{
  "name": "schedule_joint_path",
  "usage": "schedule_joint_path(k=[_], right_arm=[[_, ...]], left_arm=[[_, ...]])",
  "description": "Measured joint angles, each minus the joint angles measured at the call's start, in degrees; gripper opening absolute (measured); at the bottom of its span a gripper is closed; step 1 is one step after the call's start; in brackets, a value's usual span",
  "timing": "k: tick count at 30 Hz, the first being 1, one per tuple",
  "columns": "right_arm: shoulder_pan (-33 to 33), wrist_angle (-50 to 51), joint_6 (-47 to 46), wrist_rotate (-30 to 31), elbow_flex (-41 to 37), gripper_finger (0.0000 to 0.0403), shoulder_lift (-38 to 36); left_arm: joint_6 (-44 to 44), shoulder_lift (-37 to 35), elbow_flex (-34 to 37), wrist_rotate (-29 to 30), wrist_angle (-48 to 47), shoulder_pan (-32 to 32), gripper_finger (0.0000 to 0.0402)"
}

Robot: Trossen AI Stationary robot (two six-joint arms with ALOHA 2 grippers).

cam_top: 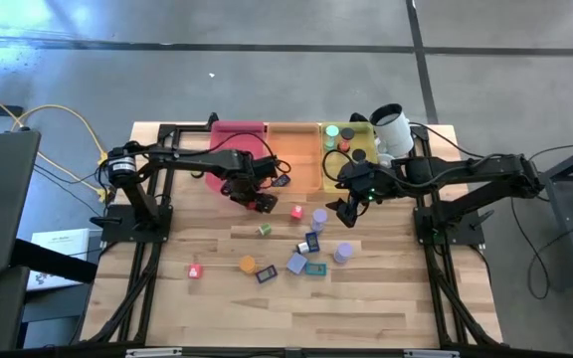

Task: Pick & Place Office items
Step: Put the red charger adapter into the pink bin

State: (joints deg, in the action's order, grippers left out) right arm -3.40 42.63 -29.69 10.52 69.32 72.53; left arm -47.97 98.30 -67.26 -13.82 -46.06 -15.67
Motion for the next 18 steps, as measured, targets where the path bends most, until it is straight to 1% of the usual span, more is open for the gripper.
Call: schedule_joint_path(k=[2, 15, 18], right_arm=[[0.0, 0.0, 0.0, 0.0, 0.0, 0.0306, 0.0], [0.0, -0.02, 0.0, 0.0, 0.0, 0.0306, 0.0], [0.0, -0.02, 0.0, 0.0, 0.0, 0.0306, 0.0]], left_arm=[[0.83, 0.0, 0.0, -0.84, 0.02, -0.3, 0.0249], [2.56, 0.0, -0.01, -0.82, -0.01, -0.33, 0.0249], [-2.57, 0.0, 0.0, 1.01, -1.02, -0.34, 0.0249]])
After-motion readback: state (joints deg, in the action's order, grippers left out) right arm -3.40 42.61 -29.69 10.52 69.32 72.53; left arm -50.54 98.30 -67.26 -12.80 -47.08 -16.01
